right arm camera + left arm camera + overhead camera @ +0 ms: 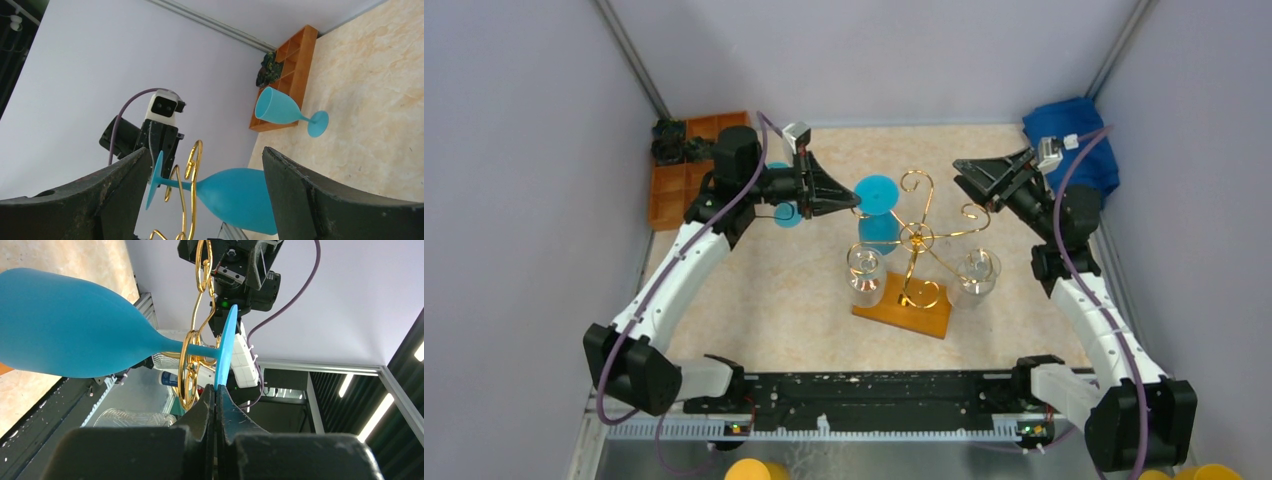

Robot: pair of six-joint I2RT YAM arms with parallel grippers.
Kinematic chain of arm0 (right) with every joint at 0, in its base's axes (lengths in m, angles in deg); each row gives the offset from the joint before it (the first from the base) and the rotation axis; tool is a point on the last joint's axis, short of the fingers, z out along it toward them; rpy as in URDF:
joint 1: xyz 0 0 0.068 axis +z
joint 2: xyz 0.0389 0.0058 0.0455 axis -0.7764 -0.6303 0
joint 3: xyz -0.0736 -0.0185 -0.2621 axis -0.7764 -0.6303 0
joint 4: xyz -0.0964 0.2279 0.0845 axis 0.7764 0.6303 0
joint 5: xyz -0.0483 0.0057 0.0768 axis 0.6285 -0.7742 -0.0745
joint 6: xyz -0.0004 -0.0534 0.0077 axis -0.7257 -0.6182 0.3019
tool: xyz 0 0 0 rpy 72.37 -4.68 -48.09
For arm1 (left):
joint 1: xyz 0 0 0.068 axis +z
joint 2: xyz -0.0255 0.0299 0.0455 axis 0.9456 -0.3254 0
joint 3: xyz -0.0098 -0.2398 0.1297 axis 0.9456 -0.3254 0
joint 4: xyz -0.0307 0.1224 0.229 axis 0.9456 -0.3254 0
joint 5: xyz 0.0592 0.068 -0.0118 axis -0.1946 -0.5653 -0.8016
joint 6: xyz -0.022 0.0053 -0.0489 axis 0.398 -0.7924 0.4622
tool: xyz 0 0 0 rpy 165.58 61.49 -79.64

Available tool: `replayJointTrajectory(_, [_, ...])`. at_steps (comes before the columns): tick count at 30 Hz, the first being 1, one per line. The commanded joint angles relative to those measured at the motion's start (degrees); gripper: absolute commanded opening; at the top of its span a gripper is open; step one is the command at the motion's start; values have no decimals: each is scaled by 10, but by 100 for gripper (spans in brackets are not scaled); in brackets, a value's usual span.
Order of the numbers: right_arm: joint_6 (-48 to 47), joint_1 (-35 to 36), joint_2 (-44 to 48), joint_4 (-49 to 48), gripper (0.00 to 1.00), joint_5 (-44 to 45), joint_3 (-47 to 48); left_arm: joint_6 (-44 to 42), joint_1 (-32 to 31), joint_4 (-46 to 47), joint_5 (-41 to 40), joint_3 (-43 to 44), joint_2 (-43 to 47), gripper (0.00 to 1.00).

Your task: Take the wine glass off the wine glass rack

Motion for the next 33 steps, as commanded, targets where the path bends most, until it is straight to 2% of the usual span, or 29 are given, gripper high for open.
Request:
replayJointTrajectory(1, [-1, 2, 2, -29, 82, -4, -8, -13, -14, -2, -15, 11, 10, 0])
replayJointTrajectory(23, [5, 2, 2, -27, 82, -9, -2, -58, -16, -109, -48, -46, 118, 0])
replayJointTrajectory(33, [6, 2, 2, -30, 82, -8, -4, -143, 80, -230, -86, 3, 137, 0])
